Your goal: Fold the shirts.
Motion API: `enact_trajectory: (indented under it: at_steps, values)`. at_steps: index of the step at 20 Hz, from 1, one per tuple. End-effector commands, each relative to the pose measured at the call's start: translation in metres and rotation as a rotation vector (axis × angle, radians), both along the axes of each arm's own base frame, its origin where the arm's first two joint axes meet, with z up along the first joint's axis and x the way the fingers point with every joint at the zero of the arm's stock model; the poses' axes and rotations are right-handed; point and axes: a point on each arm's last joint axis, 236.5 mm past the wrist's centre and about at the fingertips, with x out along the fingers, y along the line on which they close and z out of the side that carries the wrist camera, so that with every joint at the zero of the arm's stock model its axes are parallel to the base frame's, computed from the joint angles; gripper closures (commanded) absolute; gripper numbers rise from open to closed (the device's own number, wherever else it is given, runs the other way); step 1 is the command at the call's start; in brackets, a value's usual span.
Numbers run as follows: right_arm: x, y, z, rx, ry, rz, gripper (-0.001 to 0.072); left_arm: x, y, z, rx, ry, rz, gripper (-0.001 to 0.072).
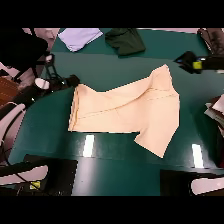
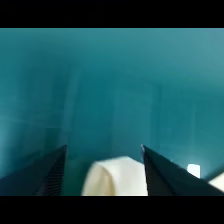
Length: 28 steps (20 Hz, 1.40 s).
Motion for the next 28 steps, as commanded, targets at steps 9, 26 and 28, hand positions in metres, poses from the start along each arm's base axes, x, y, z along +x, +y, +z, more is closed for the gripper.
enact_trajectory:
  at_steps: [9, 26, 28]
  values:
    - [-0.221, -0.021, -0.094, 0.248, 0.256, 0.004, 0.0183, -0.174, -0.005, -0.01, -0.339, 0.496, -0.274, 0.0148]
    - [-0.211, -0.021, -0.181, 0.185, 0.463, 0.059, 0.021, -0.234, -0.03, -0.029, -0.434, 0.696, -0.348, 0.0148]
    - [-0.204, -0.017, -0.181, 0.165, 0.45, 0.065, 0.0308, -0.231, -0.022, -0.026, -0.373, 0.665, -0.321, 0.0148]
